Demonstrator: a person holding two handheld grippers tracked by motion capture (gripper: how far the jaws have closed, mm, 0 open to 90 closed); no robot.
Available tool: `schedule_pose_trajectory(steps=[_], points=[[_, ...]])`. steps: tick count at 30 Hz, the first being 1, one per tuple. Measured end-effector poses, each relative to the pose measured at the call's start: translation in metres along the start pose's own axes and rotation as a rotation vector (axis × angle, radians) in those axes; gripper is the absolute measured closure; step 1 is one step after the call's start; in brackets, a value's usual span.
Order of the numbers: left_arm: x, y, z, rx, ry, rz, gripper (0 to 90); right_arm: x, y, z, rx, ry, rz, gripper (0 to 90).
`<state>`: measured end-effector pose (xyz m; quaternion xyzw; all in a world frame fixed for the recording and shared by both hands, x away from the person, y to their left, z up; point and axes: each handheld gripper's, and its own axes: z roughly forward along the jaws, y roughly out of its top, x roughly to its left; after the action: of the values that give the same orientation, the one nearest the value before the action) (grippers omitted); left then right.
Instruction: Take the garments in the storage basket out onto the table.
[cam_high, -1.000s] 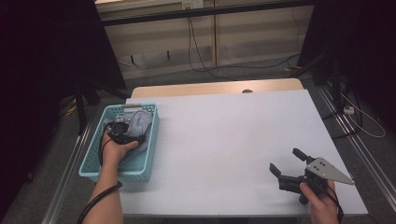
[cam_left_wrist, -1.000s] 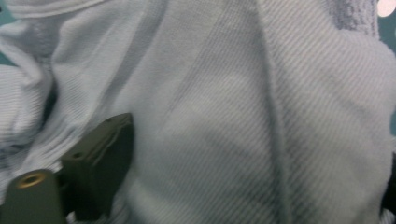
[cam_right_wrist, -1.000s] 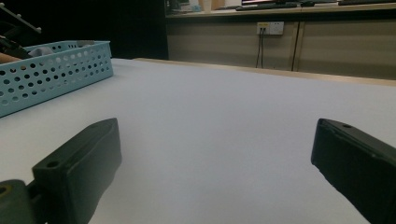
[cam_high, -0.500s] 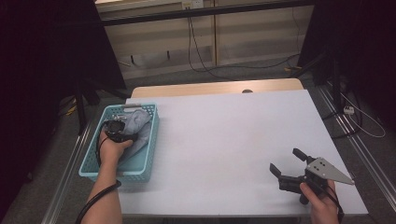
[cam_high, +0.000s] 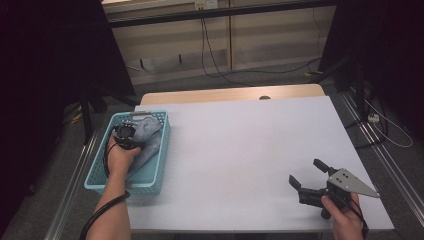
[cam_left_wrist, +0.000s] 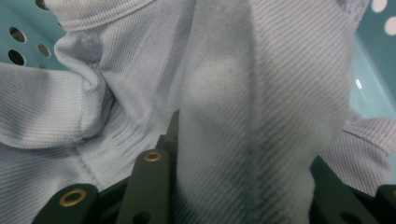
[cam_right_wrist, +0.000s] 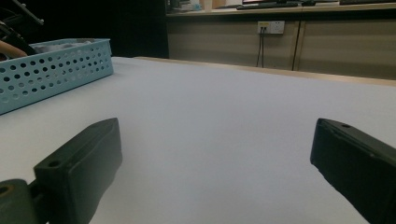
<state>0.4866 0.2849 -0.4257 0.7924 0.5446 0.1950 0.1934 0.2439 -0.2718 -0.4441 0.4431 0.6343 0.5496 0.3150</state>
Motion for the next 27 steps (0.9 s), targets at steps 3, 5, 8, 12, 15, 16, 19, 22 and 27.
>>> schedule_pose_trajectory(steps=[3,5,8,12,15,16,19,22,27], points=[[0.000,0.003,-0.004,0.024,-0.013,0.010,66.1,-0.001,0.000,0.000,0.000,-0.001,0.000,1.9],[0.002,0.005,-0.008,0.029,-0.020,0.004,66.2,-0.001,0.000,0.000,0.002,-0.001,0.005,1.9],[0.005,0.008,-0.015,0.041,-0.027,-0.006,66.3,0.000,0.000,0.001,0.000,0.003,0.004,1.9],[0.009,0.014,-0.026,0.050,-0.039,-0.028,66.3,0.000,0.000,0.001,0.002,0.003,0.002,1.7],[0.013,0.019,-0.035,0.045,-0.055,-0.042,66.3,-0.001,0.000,0.001,0.005,0.000,0.004,1.6],[0.013,0.021,-0.038,0.050,-0.057,-0.036,66.3,-0.001,0.000,0.001,0.004,0.000,0.002,1.6],[0.014,0.027,-0.048,0.044,-0.059,-0.027,66.3,-0.001,0.000,0.001,0.006,0.001,0.001,1.6],[0.014,0.034,-0.056,0.046,-0.077,-0.018,66.3,-0.001,-0.001,0.001,0.006,0.003,-0.003,1.6],[0.014,0.044,-0.072,0.029,-0.097,-0.025,66.2,0.000,-0.001,0.002,0.007,0.004,0.000,1.6]])
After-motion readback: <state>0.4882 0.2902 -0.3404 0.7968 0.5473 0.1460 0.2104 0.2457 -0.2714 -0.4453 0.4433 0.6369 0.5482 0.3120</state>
